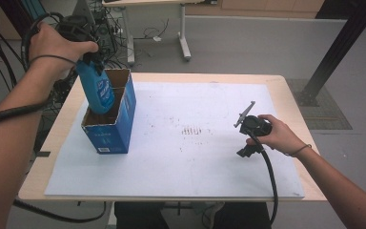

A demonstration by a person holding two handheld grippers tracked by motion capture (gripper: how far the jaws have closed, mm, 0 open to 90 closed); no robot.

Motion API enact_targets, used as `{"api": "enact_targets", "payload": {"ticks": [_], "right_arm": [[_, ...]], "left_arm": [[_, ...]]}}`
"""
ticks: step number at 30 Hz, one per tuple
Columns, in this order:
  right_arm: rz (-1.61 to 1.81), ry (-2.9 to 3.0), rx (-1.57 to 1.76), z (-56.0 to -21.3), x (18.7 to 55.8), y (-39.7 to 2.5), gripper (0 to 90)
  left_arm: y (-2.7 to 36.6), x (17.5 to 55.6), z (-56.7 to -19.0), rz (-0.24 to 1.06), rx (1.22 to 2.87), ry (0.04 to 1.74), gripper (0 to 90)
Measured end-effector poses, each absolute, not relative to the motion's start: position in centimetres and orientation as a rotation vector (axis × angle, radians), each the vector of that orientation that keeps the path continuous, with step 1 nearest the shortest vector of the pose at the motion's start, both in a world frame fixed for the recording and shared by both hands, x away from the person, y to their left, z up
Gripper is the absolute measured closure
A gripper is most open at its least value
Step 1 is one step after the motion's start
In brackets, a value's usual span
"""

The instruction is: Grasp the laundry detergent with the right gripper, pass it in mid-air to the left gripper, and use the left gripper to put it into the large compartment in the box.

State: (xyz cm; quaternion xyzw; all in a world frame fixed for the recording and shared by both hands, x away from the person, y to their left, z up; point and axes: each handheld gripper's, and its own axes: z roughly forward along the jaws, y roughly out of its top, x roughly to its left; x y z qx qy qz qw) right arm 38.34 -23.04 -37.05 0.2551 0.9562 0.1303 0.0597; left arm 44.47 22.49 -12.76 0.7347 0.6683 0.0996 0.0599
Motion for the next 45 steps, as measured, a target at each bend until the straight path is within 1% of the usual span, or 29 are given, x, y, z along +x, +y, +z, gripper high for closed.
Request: {"api": "enact_targets", "payload": {"ticks": [13,29,45], "right_arm": [[0.405,2.900,0.762,-37.4,38.3,-22.9,7.5],[0.406,2.903,0.764,-37.8,38.3,-22.8,7.5],[0.411,2.907,0.767,-38.1,38.2,-22.7,7.5]], "left_arm": [[23.0,44.5,-15.8,0.252,2.185,2.095,37.5],[22.7,45.0,-20.2,0.170,2.183,2.149,37.5],[22.7,44.8,-22.9,0.110,2.197,2.176,37.5]]}}
